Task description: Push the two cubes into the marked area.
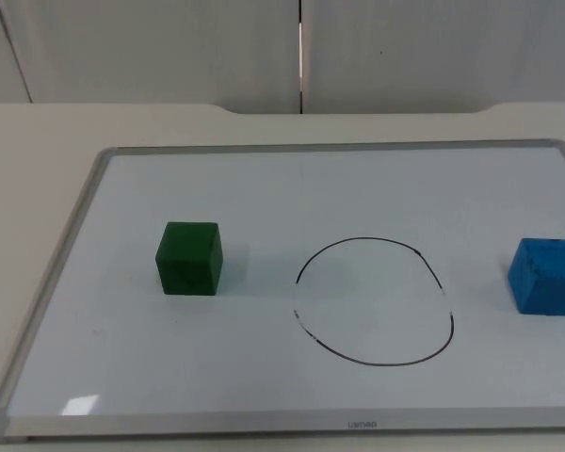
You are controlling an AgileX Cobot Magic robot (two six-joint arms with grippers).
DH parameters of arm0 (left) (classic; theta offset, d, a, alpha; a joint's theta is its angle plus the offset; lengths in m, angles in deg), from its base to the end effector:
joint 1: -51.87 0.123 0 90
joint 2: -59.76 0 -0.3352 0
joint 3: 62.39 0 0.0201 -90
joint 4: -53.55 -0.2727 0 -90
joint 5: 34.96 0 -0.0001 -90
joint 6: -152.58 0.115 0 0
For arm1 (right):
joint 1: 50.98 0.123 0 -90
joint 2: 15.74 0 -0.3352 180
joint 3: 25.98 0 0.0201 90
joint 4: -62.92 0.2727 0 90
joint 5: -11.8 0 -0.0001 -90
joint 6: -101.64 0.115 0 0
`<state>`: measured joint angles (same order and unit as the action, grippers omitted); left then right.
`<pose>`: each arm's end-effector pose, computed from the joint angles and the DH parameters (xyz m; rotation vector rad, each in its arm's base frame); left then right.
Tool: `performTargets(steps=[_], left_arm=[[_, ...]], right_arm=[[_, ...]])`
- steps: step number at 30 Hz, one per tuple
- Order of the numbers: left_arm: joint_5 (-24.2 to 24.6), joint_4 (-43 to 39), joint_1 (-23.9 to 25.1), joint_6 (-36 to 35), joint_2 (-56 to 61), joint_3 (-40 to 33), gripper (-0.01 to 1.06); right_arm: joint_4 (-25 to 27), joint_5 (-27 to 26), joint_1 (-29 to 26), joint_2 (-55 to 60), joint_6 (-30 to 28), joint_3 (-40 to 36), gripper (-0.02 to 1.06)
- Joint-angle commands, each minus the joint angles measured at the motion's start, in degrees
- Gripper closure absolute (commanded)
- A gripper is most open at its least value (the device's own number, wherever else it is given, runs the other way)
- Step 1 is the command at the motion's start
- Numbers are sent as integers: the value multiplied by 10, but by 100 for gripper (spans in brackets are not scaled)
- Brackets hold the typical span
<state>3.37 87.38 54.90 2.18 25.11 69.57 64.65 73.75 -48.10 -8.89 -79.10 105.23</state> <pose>0.0911 -0.0350 0.3209 0.2018 1.9971 -0.3017 -0.0173 0.0022 0.2802 -0.0668 2.0514 0.0594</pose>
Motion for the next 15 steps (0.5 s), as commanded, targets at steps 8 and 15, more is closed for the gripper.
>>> performTargets(steps=[8, 15], left_arm=[[-19, 170, 0, 172, -167, 3, 93], [-37, 300, 0, 286, -289, 3, 93]], right_arm=[[0, -2, -3, -2, -2, -1, -1], [0, -2, -3, -2, -2, -1, -1]])
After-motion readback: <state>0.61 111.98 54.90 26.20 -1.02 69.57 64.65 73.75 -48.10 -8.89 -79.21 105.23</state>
